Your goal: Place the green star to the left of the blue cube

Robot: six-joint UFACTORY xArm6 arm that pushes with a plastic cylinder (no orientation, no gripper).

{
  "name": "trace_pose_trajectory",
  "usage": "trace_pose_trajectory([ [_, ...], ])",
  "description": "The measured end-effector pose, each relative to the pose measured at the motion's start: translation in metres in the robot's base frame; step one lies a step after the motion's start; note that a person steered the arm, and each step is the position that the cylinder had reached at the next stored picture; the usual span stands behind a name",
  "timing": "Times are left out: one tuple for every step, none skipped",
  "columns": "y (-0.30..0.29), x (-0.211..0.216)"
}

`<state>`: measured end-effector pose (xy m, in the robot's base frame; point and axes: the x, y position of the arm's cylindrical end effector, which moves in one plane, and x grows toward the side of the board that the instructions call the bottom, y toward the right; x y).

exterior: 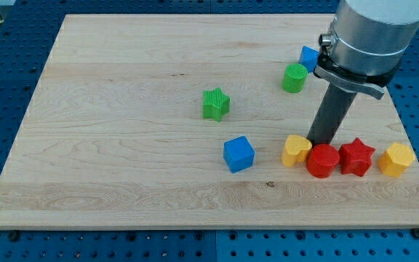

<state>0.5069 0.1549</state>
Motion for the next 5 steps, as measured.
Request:
trace_pose_trajectory([
  [-0.008,0.000],
  [-0.030,0.000],
  [-0.043,0.000],
  [-0.044,-0.013],
  [-0.052,-0.036],
])
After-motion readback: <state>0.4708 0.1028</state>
